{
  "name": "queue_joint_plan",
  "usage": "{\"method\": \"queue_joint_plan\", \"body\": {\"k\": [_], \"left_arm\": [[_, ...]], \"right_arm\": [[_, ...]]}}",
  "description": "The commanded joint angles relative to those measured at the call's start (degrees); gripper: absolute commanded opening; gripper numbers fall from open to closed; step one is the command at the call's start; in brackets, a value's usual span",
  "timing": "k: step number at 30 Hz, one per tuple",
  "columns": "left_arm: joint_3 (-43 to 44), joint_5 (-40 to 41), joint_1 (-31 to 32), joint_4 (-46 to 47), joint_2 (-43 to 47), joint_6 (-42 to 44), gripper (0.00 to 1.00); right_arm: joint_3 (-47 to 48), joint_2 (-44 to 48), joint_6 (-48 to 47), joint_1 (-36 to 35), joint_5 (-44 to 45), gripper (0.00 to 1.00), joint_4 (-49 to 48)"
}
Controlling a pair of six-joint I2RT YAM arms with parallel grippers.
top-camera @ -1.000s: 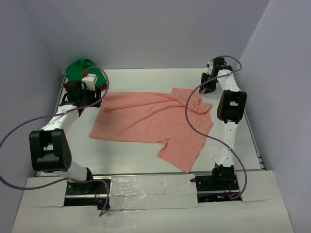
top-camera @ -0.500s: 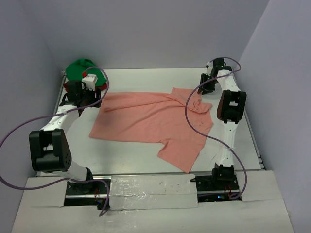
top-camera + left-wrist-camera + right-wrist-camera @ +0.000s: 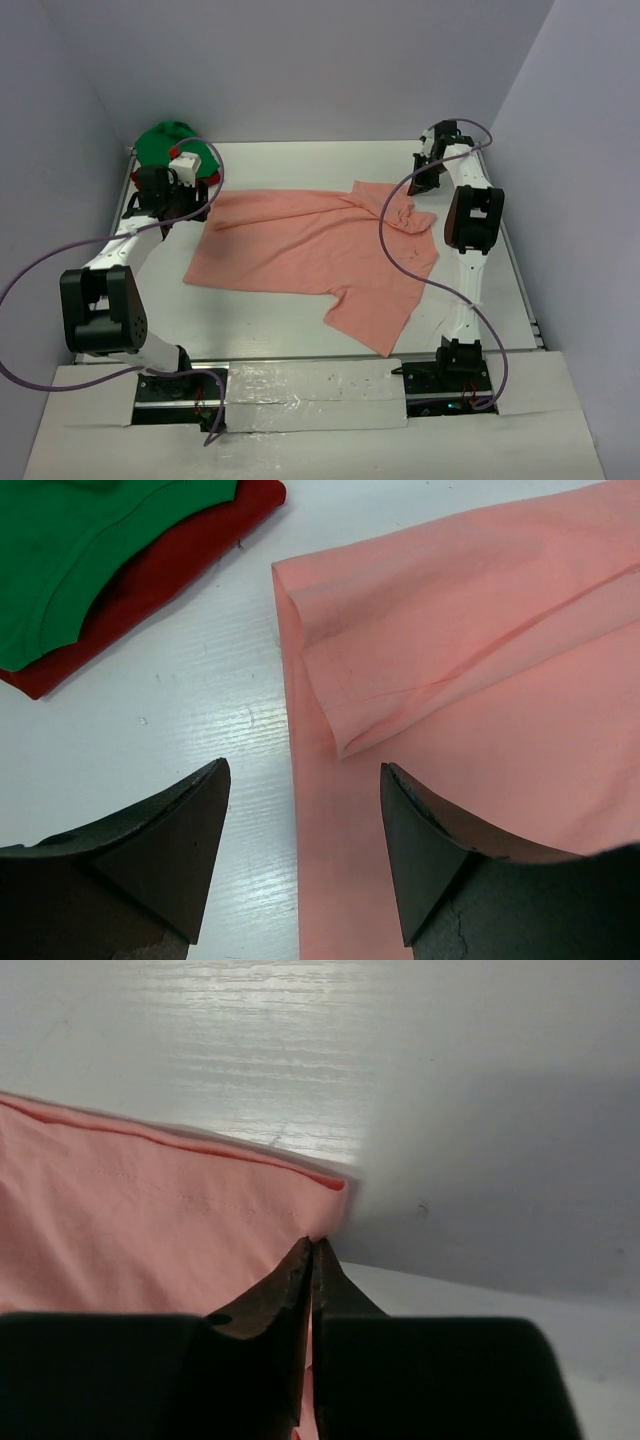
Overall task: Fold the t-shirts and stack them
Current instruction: Grap the side of the flattened tshirt furthest away from the robot with both arms
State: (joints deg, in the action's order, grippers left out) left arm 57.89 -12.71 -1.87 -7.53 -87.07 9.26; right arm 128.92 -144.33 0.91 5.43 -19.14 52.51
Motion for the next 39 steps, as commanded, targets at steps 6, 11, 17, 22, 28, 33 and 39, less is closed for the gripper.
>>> {"method": "queue_joint_plan", "body": {"k": [6, 11, 17, 22, 28, 33, 39], "left_arm": [[0.9, -2.0, -0.6, 1.2, 1.6, 0.0, 0.7], [0.1, -2.7, -0.7, 1.7, 2.0, -0.3, 0.7], [-0.1, -4.2, -0.7, 1.0, 3.0, -0.4, 0.7], [0.2, -5.8, -0.7, -1.4, 3.9, 0.4, 0.7], [-0.3, -7.1, -0.6, -4.0, 4.5, 1.7, 0.7], [-1.2, -8.1, -0.6, -5.4, 5.5, 2.9, 0.7], [-2.2, -8.4, -0.7, -7.0, 6.3, 4.4, 0.7]], "right_arm": [[2.3, -1.7, -1.9, -2.6, -1.7, 0.0, 3.0], [-2.0, 3.6, -1.8, -3.5, 1.5, 0.0, -2.0], [-2.3, 8.6, -2.0, -3.7, 5.8, 0.0, -6.1], [-3.0, 12.8, -3.1, -4.4, 8.5, 0.0, -9.1], [-3.7, 18.2, -4.9, -6.7, 9.7, 0.0, -9.2], [-7.1, 24.4, -6.4, -8.9, 9.2, 0.0, -8.0], [-15.6, 33.0, -7.7, -12.2, 6.9, 0.0, -7.3]]}}
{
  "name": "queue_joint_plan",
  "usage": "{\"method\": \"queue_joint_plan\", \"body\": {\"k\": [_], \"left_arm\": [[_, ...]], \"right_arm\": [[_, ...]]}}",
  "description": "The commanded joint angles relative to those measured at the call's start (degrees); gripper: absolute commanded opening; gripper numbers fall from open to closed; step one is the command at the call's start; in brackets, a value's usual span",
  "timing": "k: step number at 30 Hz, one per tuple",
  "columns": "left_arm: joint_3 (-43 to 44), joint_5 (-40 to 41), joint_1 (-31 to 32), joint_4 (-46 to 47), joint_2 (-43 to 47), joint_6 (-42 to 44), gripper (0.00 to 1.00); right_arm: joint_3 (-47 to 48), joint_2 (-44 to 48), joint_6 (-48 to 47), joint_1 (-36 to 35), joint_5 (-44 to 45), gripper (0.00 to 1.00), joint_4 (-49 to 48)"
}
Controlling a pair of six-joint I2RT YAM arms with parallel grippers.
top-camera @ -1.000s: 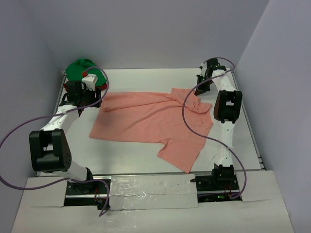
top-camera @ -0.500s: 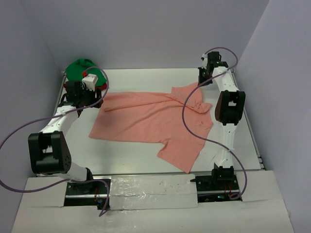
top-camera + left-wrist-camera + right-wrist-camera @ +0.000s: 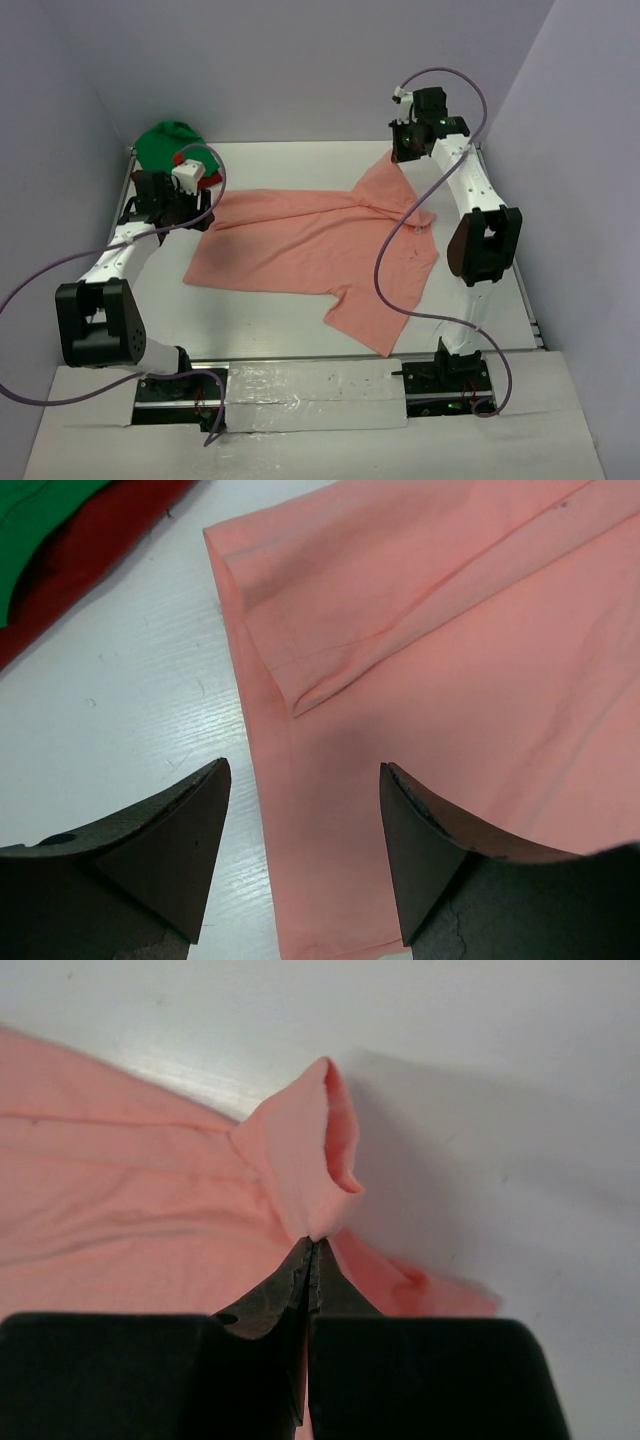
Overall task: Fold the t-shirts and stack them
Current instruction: Grap the side of the flattened tshirt furthest away from the robot with both arms, then fold the flattened tshirt in 1/3 of the way
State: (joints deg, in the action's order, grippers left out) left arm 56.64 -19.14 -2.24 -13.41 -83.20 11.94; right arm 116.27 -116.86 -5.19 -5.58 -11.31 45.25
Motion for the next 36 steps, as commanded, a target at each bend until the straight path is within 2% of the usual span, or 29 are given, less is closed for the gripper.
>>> {"method": "queue_joint_plan", "body": {"k": [1, 18, 25, 29, 30, 31, 35, 36], "left_arm": [[-1.2, -2.0, -0.3, -1.1, 2.7, 1.8, 0.7], [-1.0, -3.1, -0.3, -4.3, 5.5, 2.1, 0.7], [-0.1, -3.6, -0.3, -6.7, 6.1, 2.6, 0.71], [0.0, -3.6, -0.3, -9.3, 5.8, 3.5, 0.71], [-0.1, -3.5, -0.3, -9.8, 5.7, 3.8, 0.71], [-0.1, -3.2, -0.3, -10.1, 5.4, 3.8, 0.71], [-0.6, -2.0, -0.3, -10.6, 3.8, 3.0, 0.71], [-1.0, -0.8, -0.3, -9.7, 3.6, 2.5, 0.71]], "right_arm": [[-4.0, 6.5, -2.1, -1.6, -0.6, 0.0, 0.0], [-26.1, 26.9, -7.5, -7.9, -2.7, 0.0, 6.9], [-33.3, 30.5, -9.4, -11.7, -4.7, 0.0, 9.8], [-35.1, 29.2, -12.5, -14.6, -7.6, 0.01, 14.0], [-35.0, 27.2, -13.4, -15.4, -8.1, 0.07, 15.8], [-35.1, 26.3, -14.1, -16.3, -9.0, 0.23, 17.7], [-36.8, 25.4, -14.8, -16.4, -10.5, 0.5, 15.7], [-36.8, 26.0, -15.0, -16.4, -10.7, 0.53, 15.2]]}}
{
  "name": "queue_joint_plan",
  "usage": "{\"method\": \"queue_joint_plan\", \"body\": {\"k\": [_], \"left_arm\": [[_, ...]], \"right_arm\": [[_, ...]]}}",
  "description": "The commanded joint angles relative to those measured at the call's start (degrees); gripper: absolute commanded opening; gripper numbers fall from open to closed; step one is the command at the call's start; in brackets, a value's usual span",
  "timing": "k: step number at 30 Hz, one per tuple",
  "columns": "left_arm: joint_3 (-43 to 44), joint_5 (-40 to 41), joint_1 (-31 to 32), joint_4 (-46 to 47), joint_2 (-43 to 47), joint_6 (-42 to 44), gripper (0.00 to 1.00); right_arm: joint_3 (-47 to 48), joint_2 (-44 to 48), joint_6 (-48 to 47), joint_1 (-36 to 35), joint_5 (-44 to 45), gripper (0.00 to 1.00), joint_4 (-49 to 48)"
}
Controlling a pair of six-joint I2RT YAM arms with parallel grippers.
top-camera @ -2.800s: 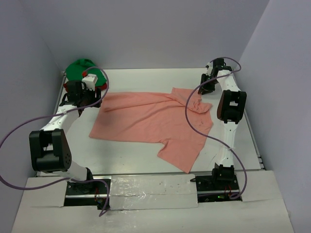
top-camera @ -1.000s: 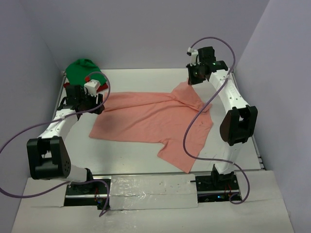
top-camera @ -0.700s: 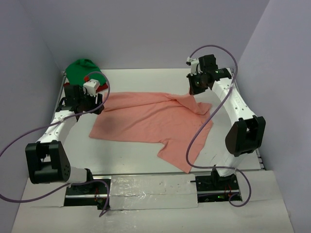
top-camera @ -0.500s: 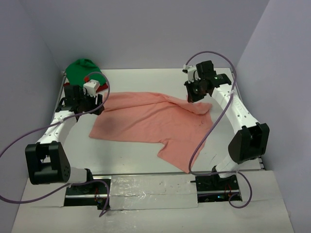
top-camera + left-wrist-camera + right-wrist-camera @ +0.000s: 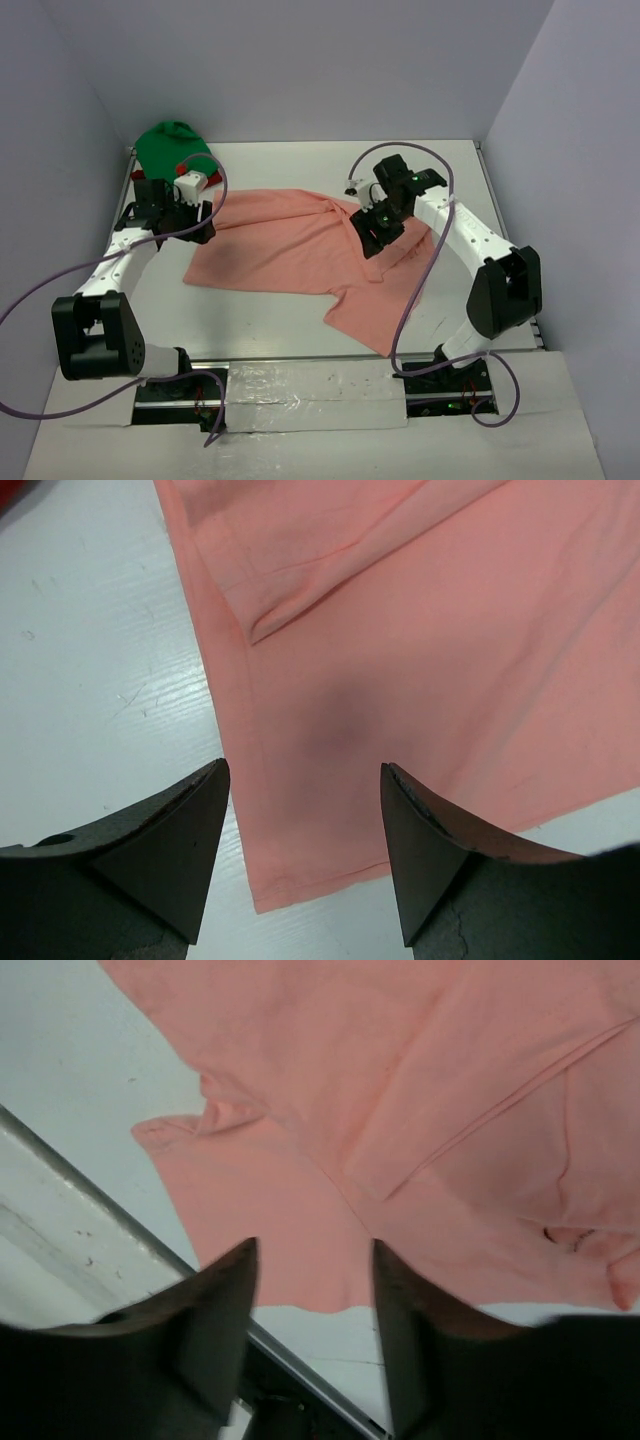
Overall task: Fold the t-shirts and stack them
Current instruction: Fold the flattened tshirt in 1/3 of the way
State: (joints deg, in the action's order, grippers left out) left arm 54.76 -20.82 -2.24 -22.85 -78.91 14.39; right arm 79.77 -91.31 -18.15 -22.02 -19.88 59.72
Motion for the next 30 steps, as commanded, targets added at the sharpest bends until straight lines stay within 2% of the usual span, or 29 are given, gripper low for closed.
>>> {"method": "queue_joint_plan", "body": {"k": [1, 4, 13, 23, 30], "left_arm": [[0.7, 1.3, -0.3, 0.2, -1.0, -0.5, 0.71], [0.7, 2.4, -0.3, 1.1, -1.2, -1.2, 0.71], [0.8, 6.2, -0.1, 8.4, -3.8, -6.9, 0.7], [7.5, 3.9, 1.7, 7.0, -16.7, -10.4, 0.69], [9.7, 4.6, 4.3, 13.0, -21.0, -12.4, 0.68]], "right_arm": [[-0.2, 0.8, -1.8, 0.1, -2.1, 0.62, -0.5], [0.7, 2.1, -1.2, 0.0, -2.5, 0.66, -1.5], [-0.2, 6.1, 1.6, 0.0, -2.6, 0.66, -5.1], [-2.9, 10.3, 2.9, 0.2, -3.6, 0.66, -8.2], [-5.2, 11.0, 2.5, 0.1, -5.1, 0.66, -9.4]]}}
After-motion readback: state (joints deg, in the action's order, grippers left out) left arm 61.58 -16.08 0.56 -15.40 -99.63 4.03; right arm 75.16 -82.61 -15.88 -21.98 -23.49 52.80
